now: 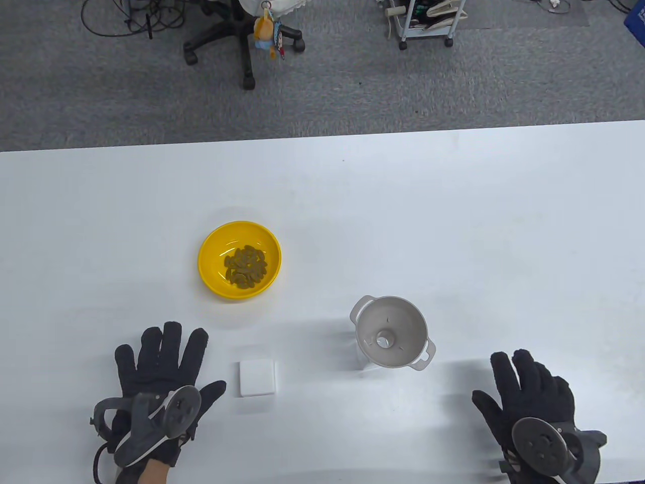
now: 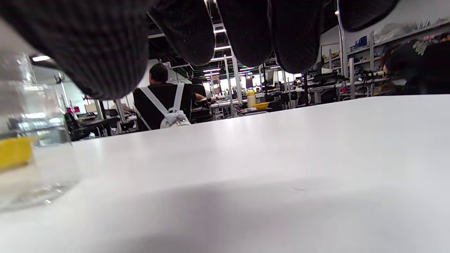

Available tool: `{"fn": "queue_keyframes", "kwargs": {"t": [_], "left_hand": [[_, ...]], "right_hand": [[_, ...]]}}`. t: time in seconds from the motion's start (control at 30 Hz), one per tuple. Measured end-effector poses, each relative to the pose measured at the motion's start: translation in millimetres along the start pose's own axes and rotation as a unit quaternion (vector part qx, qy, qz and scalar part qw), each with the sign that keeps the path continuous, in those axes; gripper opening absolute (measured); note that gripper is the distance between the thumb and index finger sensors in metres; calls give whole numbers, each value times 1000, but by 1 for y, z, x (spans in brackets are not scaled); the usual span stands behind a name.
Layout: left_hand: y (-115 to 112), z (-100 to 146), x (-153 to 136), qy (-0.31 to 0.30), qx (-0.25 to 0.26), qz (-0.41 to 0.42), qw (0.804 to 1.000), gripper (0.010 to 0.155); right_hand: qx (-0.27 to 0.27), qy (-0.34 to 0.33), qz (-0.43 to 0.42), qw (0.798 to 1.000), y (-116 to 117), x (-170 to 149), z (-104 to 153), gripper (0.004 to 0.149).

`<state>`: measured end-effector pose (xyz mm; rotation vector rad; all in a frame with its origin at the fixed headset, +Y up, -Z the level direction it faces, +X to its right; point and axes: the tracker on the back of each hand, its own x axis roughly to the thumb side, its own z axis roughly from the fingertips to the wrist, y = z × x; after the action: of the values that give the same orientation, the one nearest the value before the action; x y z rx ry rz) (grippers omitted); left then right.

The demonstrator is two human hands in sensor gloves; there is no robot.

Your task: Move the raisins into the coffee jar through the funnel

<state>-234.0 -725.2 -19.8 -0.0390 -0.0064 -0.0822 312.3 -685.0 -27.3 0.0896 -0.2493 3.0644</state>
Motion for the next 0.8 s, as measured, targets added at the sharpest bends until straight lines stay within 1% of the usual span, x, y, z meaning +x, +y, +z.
{"fn": "queue_keyframes", "kwargs": {"t": [0.13,0.17,0.2,0.33,0.43,0.8], "left_hand": [[-1,-1,0,1,-1,-4,1000,93],[-1,-1,0,1,-1,-4,1000,93],[0,-1,0,2,-2,-5,1000,93],[0,-2,-1,7,-5,-8,1000,92],[-1,-3,-2,10,-5,-8,1000,92],[0,-2,-2,17,-13,-27,999,93]], "right_hand": [[-2,-4,22,1000,14,-2,-1,78],[7,-1,24,1000,16,-3,-2,80],[33,6,20,999,18,-4,-3,82],[70,7,1,998,27,-8,-6,88],[95,16,-9,995,29,-10,-7,91],[89,27,-21,995,25,-16,-5,92]]}}
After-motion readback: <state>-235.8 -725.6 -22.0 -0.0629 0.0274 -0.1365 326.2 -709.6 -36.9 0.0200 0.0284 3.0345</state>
